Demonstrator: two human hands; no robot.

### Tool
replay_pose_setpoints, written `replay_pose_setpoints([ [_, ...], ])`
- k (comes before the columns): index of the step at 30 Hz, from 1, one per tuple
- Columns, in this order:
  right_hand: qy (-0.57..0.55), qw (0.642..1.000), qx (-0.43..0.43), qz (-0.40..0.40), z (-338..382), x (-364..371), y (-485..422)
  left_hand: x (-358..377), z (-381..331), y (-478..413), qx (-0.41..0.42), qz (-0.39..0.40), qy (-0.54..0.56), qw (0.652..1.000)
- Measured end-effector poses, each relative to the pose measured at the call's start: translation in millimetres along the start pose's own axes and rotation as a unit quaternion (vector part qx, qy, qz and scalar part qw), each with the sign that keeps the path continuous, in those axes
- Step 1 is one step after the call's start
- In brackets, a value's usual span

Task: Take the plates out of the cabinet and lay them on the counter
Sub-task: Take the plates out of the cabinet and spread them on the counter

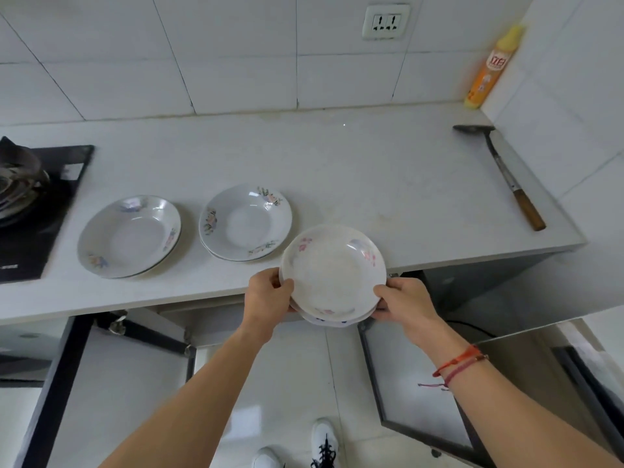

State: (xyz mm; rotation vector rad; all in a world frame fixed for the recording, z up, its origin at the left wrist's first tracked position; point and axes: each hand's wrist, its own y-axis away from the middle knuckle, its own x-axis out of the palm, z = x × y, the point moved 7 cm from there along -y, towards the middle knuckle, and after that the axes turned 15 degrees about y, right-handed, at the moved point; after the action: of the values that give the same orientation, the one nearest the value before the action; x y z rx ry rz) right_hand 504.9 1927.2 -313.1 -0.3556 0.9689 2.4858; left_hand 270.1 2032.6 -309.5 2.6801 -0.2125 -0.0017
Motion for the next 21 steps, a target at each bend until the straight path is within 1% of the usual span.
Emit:
replay_pose_setpoints([
  [9, -0.008, 1.000, -0.002, -0.005, 37, -26, -58, 48, -21, -65, 0.019, 0.018, -0.022, 0.999],
  [21, 0.002, 1.000, 0.002, -0.013, 63, -41, -139, 86, -29, -134, 0.019, -0.021, -0.042, 0.999],
])
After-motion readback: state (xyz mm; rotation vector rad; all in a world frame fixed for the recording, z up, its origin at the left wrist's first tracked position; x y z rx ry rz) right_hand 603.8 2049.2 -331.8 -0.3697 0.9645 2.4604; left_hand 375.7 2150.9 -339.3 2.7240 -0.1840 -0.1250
